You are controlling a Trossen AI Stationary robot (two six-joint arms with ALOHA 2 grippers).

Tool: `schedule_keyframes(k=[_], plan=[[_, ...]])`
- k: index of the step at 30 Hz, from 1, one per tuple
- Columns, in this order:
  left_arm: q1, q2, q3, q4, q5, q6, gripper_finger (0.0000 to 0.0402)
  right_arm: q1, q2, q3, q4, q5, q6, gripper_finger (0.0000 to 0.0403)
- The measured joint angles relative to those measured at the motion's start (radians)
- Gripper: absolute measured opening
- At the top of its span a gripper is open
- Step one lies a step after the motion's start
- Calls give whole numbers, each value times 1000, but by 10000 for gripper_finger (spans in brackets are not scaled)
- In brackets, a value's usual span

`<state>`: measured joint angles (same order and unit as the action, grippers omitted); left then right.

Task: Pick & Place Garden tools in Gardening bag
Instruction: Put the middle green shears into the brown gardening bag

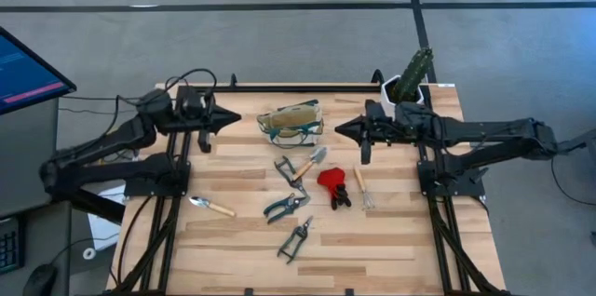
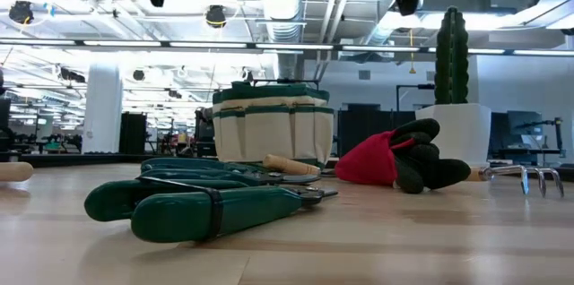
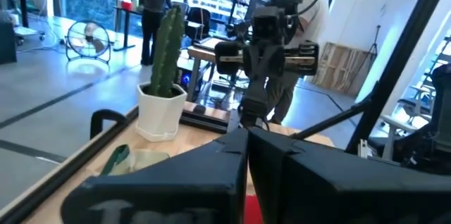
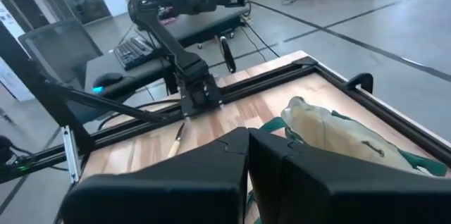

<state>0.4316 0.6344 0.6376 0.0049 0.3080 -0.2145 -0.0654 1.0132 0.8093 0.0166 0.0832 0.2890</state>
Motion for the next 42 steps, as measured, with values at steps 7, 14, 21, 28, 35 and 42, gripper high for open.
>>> schedule_keyframes(k=[7,14,21,28,35,42], plan=[[-74,36,0,-3,-14,-68,2,0,70,1,18,1,0,0],[-178,48,0,-2,-35,-81,2,2,140,1,31,-1,133,0],[-281,48,0,-9,-92,-13,2,88,204,0,59,8,225,0],[-409,71,0,-85,-305,-29,2,197,207,0,96,89,213,0],[-564,184,44,-96,-495,-168,2,269,175,0,107,128,187,0],[-691,324,209,-92,-574,-97,2,301,163,1,126,128,172,0]])
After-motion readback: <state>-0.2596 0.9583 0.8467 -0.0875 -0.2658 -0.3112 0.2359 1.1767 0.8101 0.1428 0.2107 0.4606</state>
